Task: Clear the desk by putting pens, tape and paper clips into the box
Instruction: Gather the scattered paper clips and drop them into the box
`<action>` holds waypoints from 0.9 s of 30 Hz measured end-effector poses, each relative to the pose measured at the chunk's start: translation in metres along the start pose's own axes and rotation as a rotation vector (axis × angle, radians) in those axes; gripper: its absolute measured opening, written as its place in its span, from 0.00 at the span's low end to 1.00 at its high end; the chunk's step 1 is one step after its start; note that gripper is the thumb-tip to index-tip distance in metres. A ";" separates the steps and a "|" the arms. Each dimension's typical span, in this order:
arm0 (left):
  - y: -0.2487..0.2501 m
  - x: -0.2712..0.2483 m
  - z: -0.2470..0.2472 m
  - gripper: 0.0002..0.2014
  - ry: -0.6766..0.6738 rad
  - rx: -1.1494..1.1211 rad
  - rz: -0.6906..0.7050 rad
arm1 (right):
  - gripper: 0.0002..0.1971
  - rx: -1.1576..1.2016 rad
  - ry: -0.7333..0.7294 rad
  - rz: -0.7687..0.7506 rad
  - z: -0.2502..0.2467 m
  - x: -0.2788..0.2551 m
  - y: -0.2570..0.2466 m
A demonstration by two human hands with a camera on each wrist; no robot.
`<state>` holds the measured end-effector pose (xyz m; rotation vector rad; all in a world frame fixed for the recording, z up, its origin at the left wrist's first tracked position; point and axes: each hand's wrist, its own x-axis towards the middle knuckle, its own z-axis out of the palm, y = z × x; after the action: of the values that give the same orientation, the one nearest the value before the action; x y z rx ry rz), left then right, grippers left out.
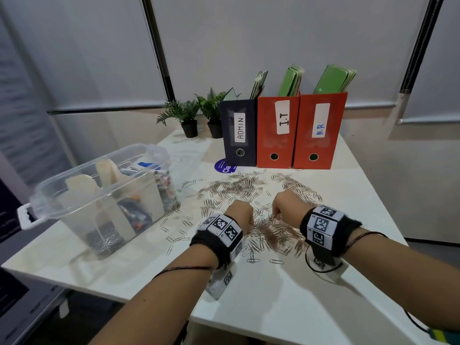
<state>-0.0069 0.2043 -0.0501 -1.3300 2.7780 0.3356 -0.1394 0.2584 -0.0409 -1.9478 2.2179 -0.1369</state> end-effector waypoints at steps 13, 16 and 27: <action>-0.098 -0.073 -0.092 0.08 0.720 -0.444 -0.227 | 0.10 0.246 0.251 -0.335 -0.057 0.038 -0.114; -0.141 -0.106 -0.120 0.08 0.891 -0.433 -0.325 | 0.10 0.282 0.277 -0.449 -0.066 0.048 -0.166; -0.255 -0.144 -0.115 0.10 0.872 -0.207 -0.592 | 0.09 0.372 0.232 -0.646 -0.068 0.067 -0.279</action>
<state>0.2874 0.1351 0.0360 -2.7937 2.7064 -0.0127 0.1100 0.1511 0.0732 -2.4160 1.4331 -0.8299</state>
